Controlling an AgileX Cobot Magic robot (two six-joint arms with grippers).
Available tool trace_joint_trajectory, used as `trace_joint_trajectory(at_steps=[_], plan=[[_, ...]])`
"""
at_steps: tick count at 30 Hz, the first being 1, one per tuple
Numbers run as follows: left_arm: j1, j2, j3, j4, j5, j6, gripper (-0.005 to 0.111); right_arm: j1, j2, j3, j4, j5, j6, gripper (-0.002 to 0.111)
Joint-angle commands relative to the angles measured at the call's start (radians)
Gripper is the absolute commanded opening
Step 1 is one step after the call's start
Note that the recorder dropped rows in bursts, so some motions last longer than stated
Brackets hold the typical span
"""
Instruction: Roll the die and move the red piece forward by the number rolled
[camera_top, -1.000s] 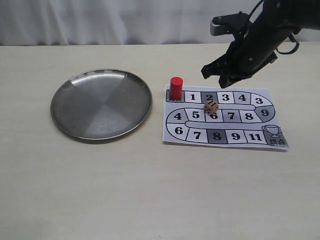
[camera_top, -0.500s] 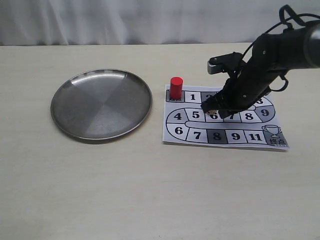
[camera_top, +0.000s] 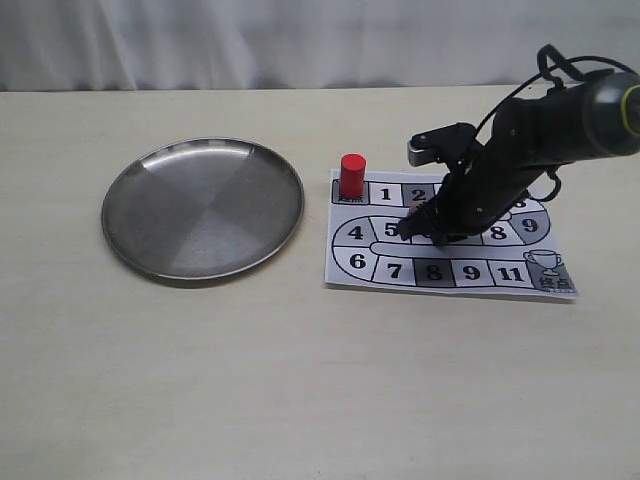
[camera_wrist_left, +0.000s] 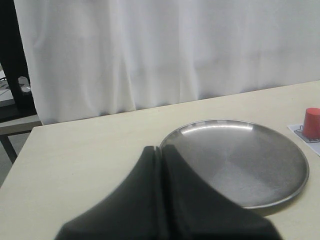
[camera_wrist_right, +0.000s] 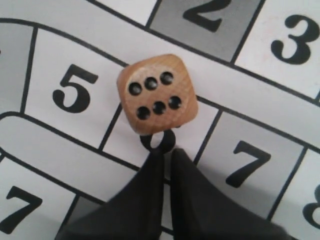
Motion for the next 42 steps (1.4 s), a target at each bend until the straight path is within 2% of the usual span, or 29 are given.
trace_joint_trajectory(at_steps=[1,17,25,33,36,42], plan=[[-0.002,-0.001,0.002,0.000,-0.009,-0.001,0.000,0.000,-0.002,0.003,-0.001,-0.022,-0.008,0.004],[-0.002,-0.001,0.002,0.000,-0.009,-0.001,0.000,0.000,-0.010,-0.001,-0.001,0.014,-0.002,0.004],[-0.002,-0.001,0.002,0.000,-0.009,-0.001,0.000,0.000,-0.116,-0.074,-0.001,0.135,0.039,0.004],[-0.002,-0.001,0.002,0.000,-0.009,-0.001,0.000,0.005,-0.202,-0.122,0.075,0.117,0.060,0.005],[-0.002,-0.001,0.002,0.000,-0.009,-0.001,0.000,0.025,-0.200,-0.123,0.071,0.069,0.060,0.015],[-0.002,-0.001,0.002,0.000,-0.009,-0.001,0.000,0.107,-0.163,-0.123,0.067,-0.102,0.060,0.058]])
